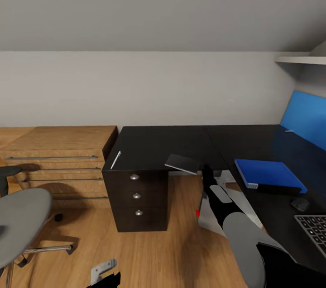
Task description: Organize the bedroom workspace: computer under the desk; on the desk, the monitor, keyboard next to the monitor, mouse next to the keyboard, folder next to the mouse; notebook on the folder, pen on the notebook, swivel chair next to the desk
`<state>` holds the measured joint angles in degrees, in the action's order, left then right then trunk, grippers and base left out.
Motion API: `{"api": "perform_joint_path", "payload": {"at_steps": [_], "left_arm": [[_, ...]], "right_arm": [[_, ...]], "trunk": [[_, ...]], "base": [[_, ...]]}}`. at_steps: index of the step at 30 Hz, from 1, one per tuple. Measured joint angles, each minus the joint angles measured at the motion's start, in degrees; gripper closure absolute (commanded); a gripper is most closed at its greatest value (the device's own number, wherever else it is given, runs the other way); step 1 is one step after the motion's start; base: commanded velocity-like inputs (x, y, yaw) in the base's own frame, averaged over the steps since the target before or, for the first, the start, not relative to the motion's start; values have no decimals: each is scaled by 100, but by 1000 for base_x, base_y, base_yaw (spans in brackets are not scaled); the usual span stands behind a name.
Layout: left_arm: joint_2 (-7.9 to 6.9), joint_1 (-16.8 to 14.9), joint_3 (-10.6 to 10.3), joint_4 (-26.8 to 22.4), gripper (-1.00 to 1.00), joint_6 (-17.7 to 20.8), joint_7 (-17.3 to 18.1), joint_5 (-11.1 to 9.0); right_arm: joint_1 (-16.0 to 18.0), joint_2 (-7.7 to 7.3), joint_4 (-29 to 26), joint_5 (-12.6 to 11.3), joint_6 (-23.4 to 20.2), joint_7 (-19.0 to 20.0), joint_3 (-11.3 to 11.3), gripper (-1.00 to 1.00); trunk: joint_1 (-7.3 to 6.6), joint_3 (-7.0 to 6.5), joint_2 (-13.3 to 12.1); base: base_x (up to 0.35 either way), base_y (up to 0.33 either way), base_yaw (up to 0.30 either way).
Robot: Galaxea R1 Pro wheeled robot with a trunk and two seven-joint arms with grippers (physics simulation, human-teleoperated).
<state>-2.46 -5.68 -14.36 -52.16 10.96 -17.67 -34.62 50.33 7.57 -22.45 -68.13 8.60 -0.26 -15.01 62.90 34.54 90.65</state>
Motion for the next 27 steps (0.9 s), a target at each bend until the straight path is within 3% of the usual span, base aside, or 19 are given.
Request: {"api": "perform_joint_path", "payload": {"at_steps": [3, 9, 15, 19, 22, 23, 27], "left_arm": [[-6, 0, 9, 354, -100, -79, 8, 10], [1, 0, -39, 574, -100, -1088, 27, 131], [-4, 63, -239, 531, -100, -1405, 24, 330], [-35, 373, -323, 39, -100, -1487, 16, 403], [-168, 753, -359, -570, -100, -1509, 4, 427], [-410, 1090, -374, -1133, -100, -1518, 10, 426], [-556, 1220, -381, -1347, -100, -1523, 16, 418]], "right_arm": [[0, 9, 25, 4, -31, 1, 4, -100], [0, 13, 125, 18, -45, 2, 17, -100], [0, 14, 136, 23, -52, 2, 26, -100], [0, 18, 144, 21, -55, 2, 149, -100], [1, 21, 147, 19, -55, 2, 336, -100], [1, 23, 148, 18, -55, 8, 535, -100], [1, 23, 146, 19, -55, 81, 625, -100]], "trunk": [[66, 54, 120], [198, 162, 361], [330, 270, 602], [417, 341, 763], [483, 397, 883], [483, 398, 885], [484, 397, 885]], "base": [[0, 0, 0], [0, 0, 0], [0, 0, 0], [0, 0, 0], [0, 0, 0], [0, 0, 0], [0, 0, 0]]}}
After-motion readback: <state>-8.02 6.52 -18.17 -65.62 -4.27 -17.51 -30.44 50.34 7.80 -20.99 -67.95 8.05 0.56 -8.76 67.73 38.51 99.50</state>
